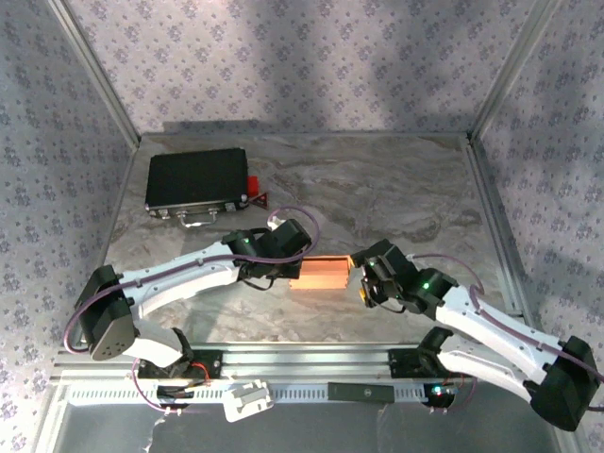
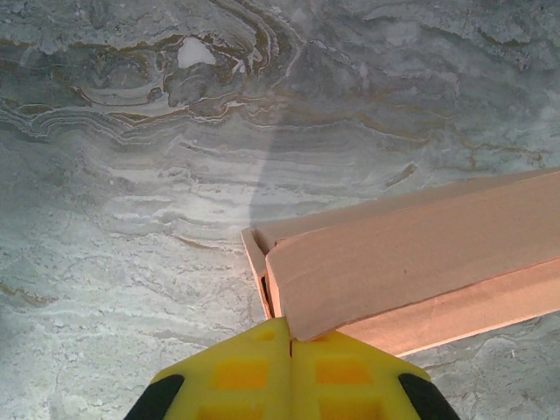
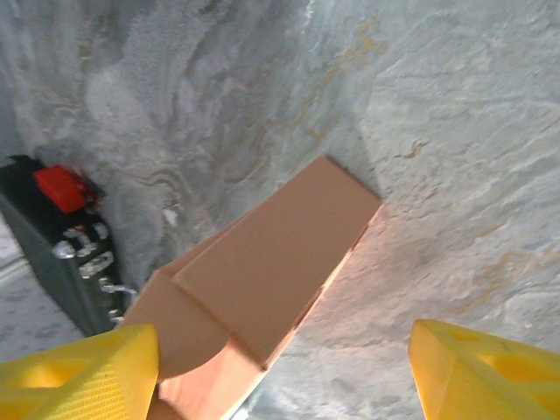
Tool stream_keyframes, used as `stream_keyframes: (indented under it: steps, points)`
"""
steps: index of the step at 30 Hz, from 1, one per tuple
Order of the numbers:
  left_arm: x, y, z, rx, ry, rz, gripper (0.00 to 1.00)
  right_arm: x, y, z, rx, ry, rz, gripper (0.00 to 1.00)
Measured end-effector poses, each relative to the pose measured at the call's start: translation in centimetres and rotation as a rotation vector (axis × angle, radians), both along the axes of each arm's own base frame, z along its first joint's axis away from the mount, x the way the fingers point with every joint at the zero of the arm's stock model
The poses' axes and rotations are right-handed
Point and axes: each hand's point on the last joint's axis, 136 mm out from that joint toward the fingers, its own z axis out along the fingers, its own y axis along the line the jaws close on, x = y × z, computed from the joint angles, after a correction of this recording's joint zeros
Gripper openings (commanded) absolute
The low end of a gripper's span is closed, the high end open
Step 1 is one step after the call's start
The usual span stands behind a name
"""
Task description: Fold the paper box
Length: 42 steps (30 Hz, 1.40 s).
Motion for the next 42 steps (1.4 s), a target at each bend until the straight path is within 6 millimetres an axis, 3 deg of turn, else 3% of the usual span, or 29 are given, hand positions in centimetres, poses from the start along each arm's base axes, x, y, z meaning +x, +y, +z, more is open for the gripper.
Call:
stream_keyframes:
  steps: [6,13,18,26,27,30,34,42]
  points:
    - [-0.1,-0.1,0.0,0.003,-0.004,-0.003,0.0,0.4,0.6,1.9,0.098,-0.051,-0.058,0.81]
    - [0.1,-0.2,-0.1,0.01,-0.007,-0.001,0.0,1.2,1.6,-0.2,0.125,-0.019,-0.07,0.82]
    - [0.1,-0.2,-0.1,0.011,-0.009,0.0,0.0,1.6,2.2,0.2,0.16,-0.039,-0.063,0.77]
    - [0.1,-0.2,-0.1,0.014,-0.008,-0.001,0.0,1.5,2.4,-1.0,0.181,-0.048,-0.054,0.66]
    - [0.1,-0.2,-0.1,0.014,-0.008,-0.002,0.02,1.6,2.4,-0.9,0.184,-0.05,-0.054,0.64]
    - [-0.1,-0.2,-0.1,0.016,-0.006,-0.004,0.24,1.6,2.4,-1.0,0.188,-0.055,-0.055,0.61]
    - [-0.6,-0.4,0.2,-0.001,-0.003,0.001,0.42,1.6,2.4,-1.0,0.187,-0.058,-0.052,0.59]
    - [-1.0,-0.1,6.1,-0.241,-0.089,0.04,0.5,1.7,2.5,-1.1,0.182,-0.062,-0.048,0.59]
